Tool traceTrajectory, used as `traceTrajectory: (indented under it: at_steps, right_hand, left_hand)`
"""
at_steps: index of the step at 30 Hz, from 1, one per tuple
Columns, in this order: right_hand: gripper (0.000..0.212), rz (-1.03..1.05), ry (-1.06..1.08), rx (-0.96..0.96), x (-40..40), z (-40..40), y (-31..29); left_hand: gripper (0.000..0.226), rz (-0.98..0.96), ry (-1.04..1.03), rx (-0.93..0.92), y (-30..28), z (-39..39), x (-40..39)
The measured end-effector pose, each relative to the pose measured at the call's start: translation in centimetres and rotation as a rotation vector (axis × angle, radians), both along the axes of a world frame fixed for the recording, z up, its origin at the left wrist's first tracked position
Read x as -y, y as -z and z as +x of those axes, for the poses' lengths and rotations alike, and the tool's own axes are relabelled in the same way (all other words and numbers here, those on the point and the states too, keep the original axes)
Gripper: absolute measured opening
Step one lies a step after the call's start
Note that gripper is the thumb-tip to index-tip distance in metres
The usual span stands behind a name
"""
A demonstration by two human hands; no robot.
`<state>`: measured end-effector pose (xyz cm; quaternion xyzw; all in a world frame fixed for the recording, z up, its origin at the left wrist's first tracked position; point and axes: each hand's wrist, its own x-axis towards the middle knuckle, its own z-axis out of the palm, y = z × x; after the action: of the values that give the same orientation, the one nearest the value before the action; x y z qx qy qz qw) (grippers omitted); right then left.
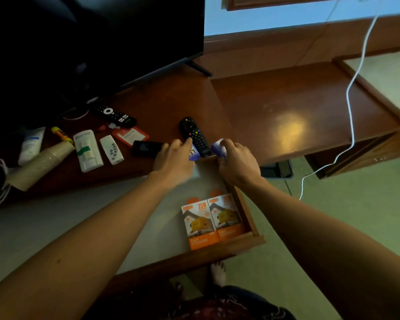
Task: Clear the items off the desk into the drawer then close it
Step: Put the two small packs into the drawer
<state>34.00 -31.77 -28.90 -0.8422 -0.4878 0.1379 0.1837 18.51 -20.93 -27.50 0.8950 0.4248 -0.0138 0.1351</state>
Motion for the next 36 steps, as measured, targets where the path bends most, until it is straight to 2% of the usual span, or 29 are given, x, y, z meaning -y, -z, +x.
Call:
traceTrajectory:
  at_steps: [9, 18, 26, 36]
  right_hand:
    - [0.045, -0.072, -0.031, -0.006, 5.0, -4.7, 3.1]
    - [0.067, -0.285, -0.160, -0.007, 2.0, -4.8, 6.7]
    - [0.067, -0.370, -0.314, 0.007, -2.5, -2.3, 9.9]
    - [0.049, -0.498, -0.427, -0.031, -4.6, -0.5, 12.0]
  left_hand:
    - [0.072, -0.069, 0.037, -0.032, 4.1, -3.8, 5.9]
    - [0.077, -0.147, 0.020, -0.160, 7.9, -4.5, 4.5]
    - [0.068, -0.195, -0.026, -0.284, 11.0, -2.4, 1.4]
    - [0.065, -0.210, -0.042, -0.300, 14.3, 0.0, 0.1]
